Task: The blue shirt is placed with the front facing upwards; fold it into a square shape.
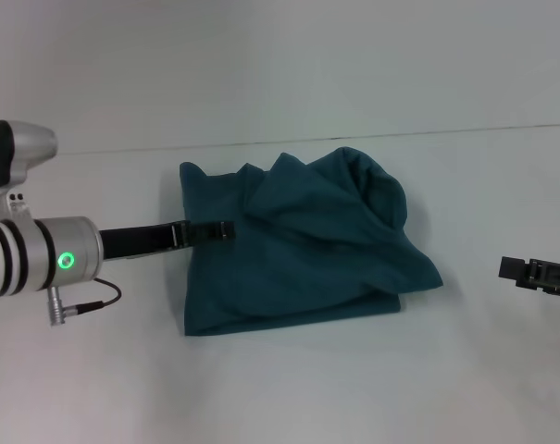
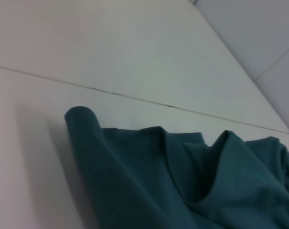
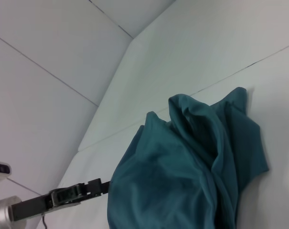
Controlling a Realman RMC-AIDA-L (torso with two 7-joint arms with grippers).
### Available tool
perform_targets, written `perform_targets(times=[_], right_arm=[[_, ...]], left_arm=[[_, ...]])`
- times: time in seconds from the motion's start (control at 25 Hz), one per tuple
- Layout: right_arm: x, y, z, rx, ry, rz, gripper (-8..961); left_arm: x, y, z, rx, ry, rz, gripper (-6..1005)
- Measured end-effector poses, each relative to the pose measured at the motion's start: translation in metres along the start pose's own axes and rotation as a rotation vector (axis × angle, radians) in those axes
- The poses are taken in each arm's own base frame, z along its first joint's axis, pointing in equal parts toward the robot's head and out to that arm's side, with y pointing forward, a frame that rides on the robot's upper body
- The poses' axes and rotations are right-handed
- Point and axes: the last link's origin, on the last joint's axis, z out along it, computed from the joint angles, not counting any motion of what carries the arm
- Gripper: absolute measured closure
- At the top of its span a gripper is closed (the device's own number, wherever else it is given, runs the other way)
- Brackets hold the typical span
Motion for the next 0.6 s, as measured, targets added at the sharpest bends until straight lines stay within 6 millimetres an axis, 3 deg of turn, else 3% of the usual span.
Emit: perform_targets(times=[0.32, 0.48, 0.52, 0.6], right_arm=[[0.001, 0.000, -0.001, -0.002, 0.003, 0.004, 70], [0.002, -0.001, -0.002, 0.002, 0.003, 0.008, 70], [0.003, -0.001, -0.002, 0.001, 0.003, 0.009, 70], [0.003, -0.001, -0.002, 0.001, 0.003, 0.009, 71]], left_arm=[[0.005, 0.003, 0.002, -0.017, 0.030, -0.060, 60], [0.016, 0.005, -0.017, -0.142, 0.118, -0.258, 61], [0.014, 0.002, -0.021, -0.192, 0.140, -0.401, 62], [0.010, 0.001, -0.020, -0.205, 0.135, -0.460, 62]])
